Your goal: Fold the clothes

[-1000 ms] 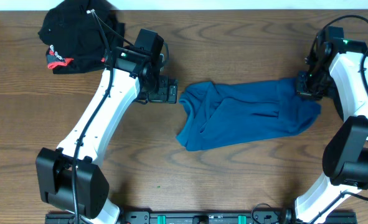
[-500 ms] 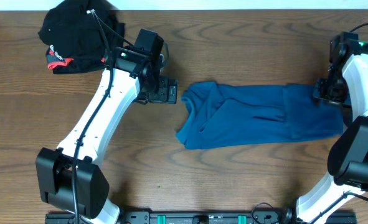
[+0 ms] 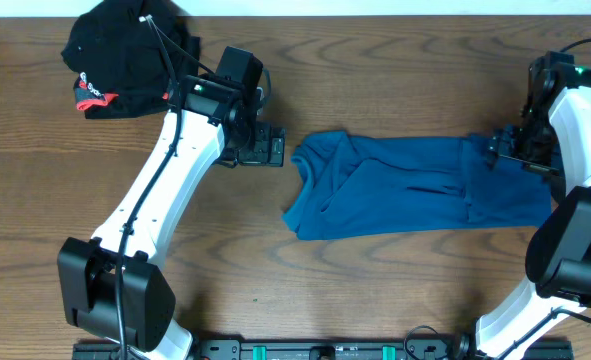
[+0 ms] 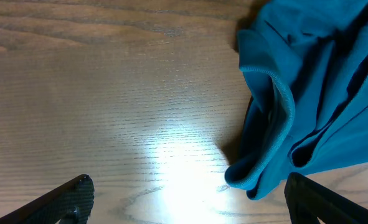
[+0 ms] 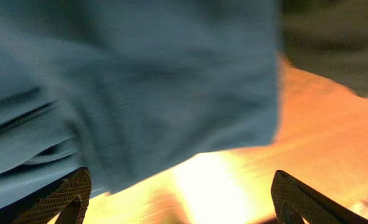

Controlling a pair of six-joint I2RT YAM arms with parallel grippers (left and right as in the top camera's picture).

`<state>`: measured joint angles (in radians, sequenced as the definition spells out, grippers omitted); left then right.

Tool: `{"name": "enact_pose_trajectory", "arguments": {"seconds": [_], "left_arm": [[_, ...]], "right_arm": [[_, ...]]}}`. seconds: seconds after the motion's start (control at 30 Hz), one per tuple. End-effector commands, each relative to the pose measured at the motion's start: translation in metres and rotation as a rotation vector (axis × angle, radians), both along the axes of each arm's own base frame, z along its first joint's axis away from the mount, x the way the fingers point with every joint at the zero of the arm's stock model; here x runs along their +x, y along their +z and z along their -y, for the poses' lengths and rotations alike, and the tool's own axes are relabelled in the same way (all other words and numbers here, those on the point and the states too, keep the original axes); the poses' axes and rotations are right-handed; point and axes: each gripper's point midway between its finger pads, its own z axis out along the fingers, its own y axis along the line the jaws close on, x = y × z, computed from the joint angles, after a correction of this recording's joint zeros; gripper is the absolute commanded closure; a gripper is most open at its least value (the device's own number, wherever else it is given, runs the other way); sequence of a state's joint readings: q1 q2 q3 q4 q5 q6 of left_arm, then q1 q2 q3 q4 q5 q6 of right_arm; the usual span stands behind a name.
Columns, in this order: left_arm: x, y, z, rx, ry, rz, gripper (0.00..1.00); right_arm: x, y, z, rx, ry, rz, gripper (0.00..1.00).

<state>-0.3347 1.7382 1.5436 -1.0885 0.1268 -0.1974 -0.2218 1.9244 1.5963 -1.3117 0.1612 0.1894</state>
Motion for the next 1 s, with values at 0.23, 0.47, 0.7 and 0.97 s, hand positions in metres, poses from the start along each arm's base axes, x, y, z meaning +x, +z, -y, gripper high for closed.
{"name": "enact_pose_trajectory", "arguments": {"seconds": [0.23, 0.47, 0.7, 0.97], "left_arm": [[-0.001, 0.0, -0.004, 0.011, -0.003, 0.001, 0.02], [-0.001, 0.0, -0.003, 0.01, -0.003, 0.002, 0.02], [0.0, 0.0, -0.003, 0.009, -0.003, 0.005, 0.02], [0.0, 0.0, -0.003, 0.009, -0.003, 0.005, 0.02]], "right_arm": [[0.011, -0.029, -0.068, 0.096, 0.236, 0.001, 0.1], [0.001, -0.054, -0.071, 0.027, 0.244, -0.024, 0.11], [-0.002, -0.068, -0.055, -0.071, 0.231, -0.023, 0.14], [-0.007, -0.083, -0.055, -0.071, 0.231, -0.019, 0.29]]}}
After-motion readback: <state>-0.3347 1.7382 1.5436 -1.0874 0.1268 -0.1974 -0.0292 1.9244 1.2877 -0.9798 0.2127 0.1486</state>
